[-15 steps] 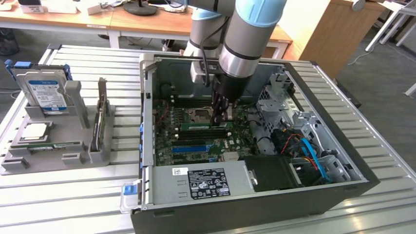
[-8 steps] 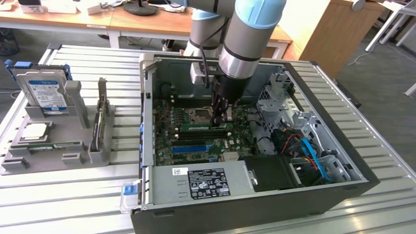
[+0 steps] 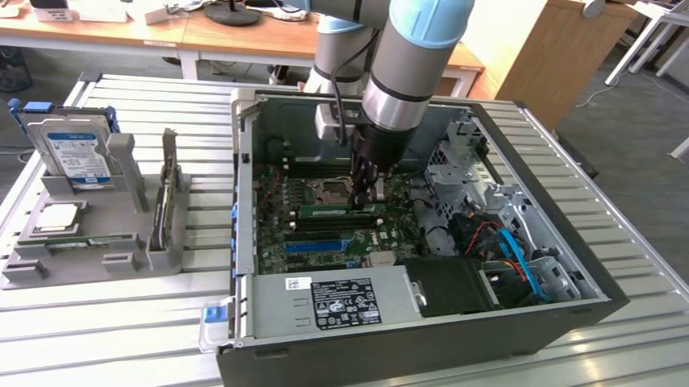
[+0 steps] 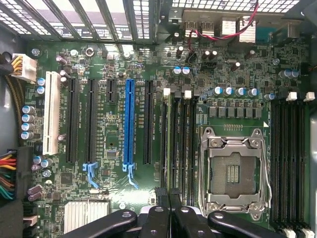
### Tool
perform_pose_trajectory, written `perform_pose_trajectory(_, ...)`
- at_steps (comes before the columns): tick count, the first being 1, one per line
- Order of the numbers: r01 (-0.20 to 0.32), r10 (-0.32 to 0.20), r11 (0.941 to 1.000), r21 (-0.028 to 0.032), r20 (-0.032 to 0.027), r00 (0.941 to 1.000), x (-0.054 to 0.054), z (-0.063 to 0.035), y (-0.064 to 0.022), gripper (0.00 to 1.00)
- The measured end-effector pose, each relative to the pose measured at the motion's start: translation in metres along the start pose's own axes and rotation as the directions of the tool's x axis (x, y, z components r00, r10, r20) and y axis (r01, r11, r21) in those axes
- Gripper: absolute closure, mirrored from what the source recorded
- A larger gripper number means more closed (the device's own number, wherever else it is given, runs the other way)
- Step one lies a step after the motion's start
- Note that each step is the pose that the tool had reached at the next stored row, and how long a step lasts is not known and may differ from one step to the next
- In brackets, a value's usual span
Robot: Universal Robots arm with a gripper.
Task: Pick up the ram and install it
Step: 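Insert the ram into the slot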
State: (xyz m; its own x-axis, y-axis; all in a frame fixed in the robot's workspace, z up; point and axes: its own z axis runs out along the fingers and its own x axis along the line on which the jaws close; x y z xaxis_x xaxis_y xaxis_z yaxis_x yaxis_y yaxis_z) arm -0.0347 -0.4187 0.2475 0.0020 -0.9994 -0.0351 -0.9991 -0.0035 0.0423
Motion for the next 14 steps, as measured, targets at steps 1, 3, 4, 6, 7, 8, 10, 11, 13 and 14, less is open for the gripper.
perform_pose_trajectory(1, 0.0, 0.0, 1.0, 0.0, 0.0, 1.0, 0.0, 0.0, 0.0, 0.88)
perform_pose_trajectory(3, 0.0, 0.0, 1.0, 0.0, 0.0, 1.0, 0.0, 0.0, 0.0, 0.88)
perform_pose_trajectory(4, 0.0, 0.0, 1.0, 0.0, -0.0001, 1.0, 0.0001, 0.0, 0.0, 0.88)
perform_pose_trajectory(6, -0.001, 0.001, 1.0, 0.0, -0.0001, 1.0, 0.0004, 0.0001, 0.0, 0.88)
perform_pose_trajectory(7, -0.003, 0.003, 1.0, 0.0001, -0.0002, 1.0, 0.0005, 0.0001, 0.0, 0.88)
perform_pose_trajectory(8, -0.003, 0.003, 1.0, 0.0, -0.0002, 1.0, 0.0005, 0.0001, 0.0, 0.88)
perform_pose_trajectory(10, -0.003, 0.003, 1.0, 0.0001, -0.0001, 1.0, 0.0005, 0.0001, 0.0, 0.88)
perform_pose_trajectory(11, -0.003, 0.003, 1.0, 0.0001, -0.0002, 1.0, 0.0005, 0.0001, 0.0, 0.88)
perform_pose_trajectory(13, -0.006, 0.006, 1.0, 0.0002, 0.0, 1.0, 0.0005, 0.0002, 0.0, 0.88)
perform_pose_trajectory(14, -0.006, 0.006, 1.0, 0.0002, -0.0001, 1.0, 0.0005, 0.0002, 0.0, 0.88)
